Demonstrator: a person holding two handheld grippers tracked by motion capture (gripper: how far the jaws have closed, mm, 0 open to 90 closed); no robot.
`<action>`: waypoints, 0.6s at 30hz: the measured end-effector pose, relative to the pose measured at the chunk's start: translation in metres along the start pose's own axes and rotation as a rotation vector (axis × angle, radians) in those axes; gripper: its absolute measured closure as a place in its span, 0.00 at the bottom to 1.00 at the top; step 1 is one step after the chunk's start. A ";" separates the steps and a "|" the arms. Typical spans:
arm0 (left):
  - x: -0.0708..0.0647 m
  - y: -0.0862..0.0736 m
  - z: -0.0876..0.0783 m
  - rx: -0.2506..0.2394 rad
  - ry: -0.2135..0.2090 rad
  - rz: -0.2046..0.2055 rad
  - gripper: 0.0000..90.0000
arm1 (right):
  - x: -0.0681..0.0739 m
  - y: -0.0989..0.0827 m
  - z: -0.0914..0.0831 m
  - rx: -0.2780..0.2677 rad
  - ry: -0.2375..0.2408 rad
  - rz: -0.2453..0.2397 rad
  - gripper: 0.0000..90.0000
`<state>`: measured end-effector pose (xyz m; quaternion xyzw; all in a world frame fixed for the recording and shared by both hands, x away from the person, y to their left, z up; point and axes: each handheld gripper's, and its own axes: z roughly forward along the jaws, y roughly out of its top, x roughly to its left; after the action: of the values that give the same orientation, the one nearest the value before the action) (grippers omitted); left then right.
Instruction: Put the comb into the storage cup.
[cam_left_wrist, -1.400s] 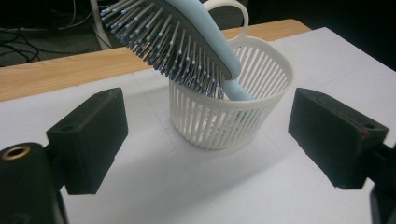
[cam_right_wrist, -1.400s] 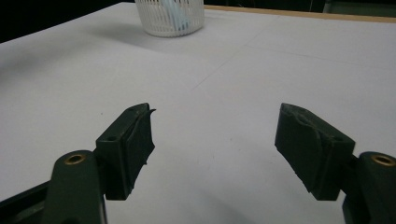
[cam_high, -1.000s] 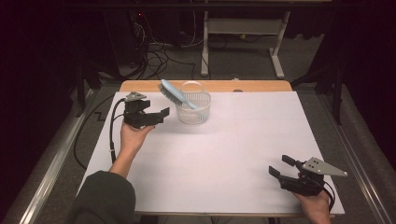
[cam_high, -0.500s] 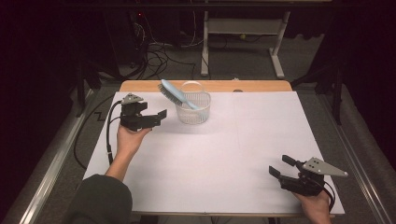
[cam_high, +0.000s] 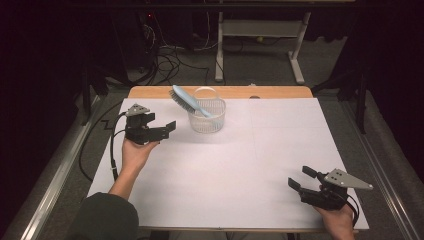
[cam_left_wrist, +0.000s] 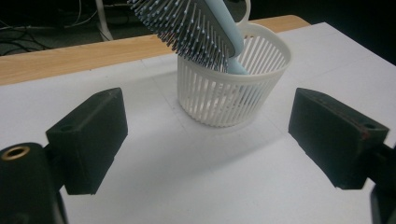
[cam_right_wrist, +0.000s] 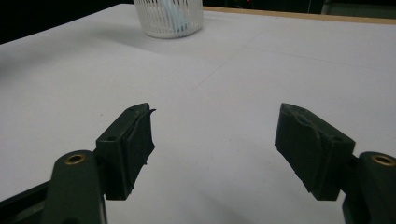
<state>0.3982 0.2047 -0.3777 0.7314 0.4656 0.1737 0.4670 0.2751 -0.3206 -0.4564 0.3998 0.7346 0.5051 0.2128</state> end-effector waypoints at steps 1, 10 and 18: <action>0.000 0.000 -0.001 0.002 -0.002 0.002 0.12 | 0.000 0.000 0.000 0.000 0.000 0.000 0.31; 0.000 -0.009 -0.006 0.001 0.000 0.002 0.13 | 0.000 0.000 0.000 -0.001 0.000 0.001 0.31; 0.001 -0.014 -0.011 -0.006 0.004 0.001 0.12 | 0.000 0.000 0.000 0.000 0.001 -0.002 0.31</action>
<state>0.3835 0.2133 -0.3842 0.7300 0.4657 0.1768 0.4679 0.2750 -0.3202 -0.4563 0.3990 0.7349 0.5052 0.2130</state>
